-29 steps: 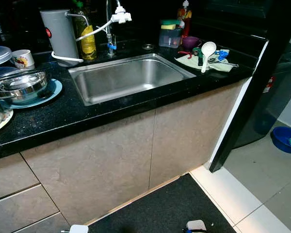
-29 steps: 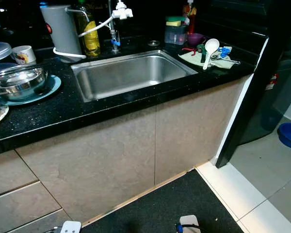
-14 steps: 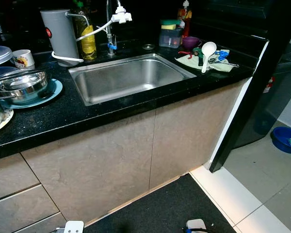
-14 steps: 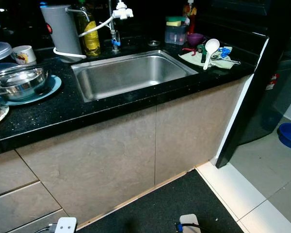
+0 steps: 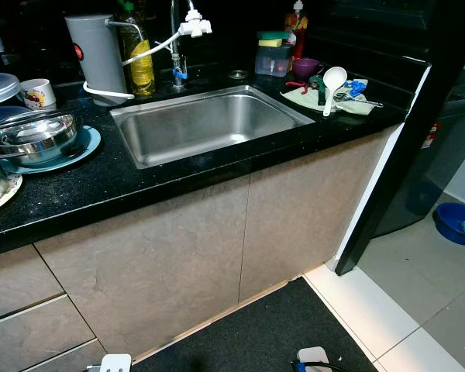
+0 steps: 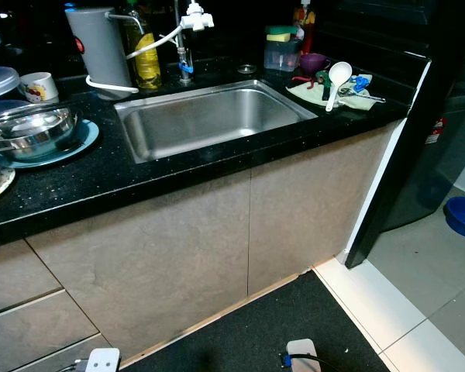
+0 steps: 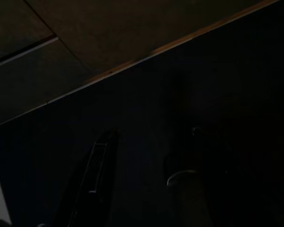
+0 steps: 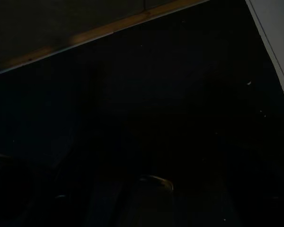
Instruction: Kitchen organization
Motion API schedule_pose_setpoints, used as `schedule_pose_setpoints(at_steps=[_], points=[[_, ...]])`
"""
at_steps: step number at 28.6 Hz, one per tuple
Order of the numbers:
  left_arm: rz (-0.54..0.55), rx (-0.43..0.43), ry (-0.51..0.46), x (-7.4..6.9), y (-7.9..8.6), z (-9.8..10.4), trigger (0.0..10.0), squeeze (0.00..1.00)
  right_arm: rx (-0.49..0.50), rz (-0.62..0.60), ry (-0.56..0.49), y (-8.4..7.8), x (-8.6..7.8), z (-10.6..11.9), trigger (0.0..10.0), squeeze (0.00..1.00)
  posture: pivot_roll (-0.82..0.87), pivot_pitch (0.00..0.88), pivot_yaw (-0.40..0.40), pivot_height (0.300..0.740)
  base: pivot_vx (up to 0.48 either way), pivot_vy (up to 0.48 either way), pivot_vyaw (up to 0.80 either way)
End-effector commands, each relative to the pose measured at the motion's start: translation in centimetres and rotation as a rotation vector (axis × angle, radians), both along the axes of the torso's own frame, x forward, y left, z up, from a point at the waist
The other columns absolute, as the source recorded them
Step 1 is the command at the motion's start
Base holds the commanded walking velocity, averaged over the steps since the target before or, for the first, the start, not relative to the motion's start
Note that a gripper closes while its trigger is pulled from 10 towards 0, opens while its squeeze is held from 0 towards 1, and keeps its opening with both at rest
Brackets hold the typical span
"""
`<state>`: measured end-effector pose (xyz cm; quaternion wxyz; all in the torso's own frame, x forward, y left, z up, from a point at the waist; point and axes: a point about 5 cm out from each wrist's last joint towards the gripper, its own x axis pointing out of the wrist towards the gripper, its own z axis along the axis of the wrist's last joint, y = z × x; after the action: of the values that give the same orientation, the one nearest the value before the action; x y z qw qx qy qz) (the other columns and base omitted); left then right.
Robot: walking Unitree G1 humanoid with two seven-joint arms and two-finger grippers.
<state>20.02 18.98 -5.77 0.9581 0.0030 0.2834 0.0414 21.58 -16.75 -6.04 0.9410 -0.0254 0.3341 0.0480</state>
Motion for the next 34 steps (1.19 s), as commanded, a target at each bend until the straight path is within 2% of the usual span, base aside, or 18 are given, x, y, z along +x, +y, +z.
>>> schedule_pose_setpoints(at_steps=[1,5,6,8,15,34], points=[[-0.007,0.021,0.044,-0.98,0.27,-0.62,10.0,0.0,0.003,-0.001,0.028,0.09,-0.67,-0.47,10.0,0.0,0.01,0.157,0.008,0.74,0.0,0.0,0.0],[0.022,0.025,0.035,-0.88,0.39,-0.53,10.0,0.0,0.001,-0.003,0.025,-0.09,-0.54,-0.39,10.0,0.0,0.01,0.157,0.006,0.74,0.0,0.0,0.0],[0.031,-0.026,0.07,-0.91,0.31,-0.79,10.0,0.0,0.0,-0.001,0.025,-0.13,-0.52,-0.37,10.0,0.0,0.01,0.157,0.006,0.74,0.0,0.0,0.0],[0.027,-0.051,0.08,-0.89,0.24,-0.85,10.0,0.0,-0.001,-0.001,0.027,-0.15,-0.52,-0.38,10.0,0.0,0.01,0.156,0.005,0.74,0.0,0.0,0.0],[-0.02,0.04,0.038,-0.5,0.31,-0.37,10.0,0.0,0.006,-0.005,0.019,0.01,-0.51,-0.35,10.0,0.0,0.01,0.155,0.006,0.74,0.0,0.0,0.0],[-0.033,0.052,0.027,-0.28,-0.01,-0.26,10.0,0.0,-0.003,0.008,0.017,0.09,-0.48,-0.33,10.0,0.0,0.0,0.155,0.008,0.74,0.0,0.0,0.0]])
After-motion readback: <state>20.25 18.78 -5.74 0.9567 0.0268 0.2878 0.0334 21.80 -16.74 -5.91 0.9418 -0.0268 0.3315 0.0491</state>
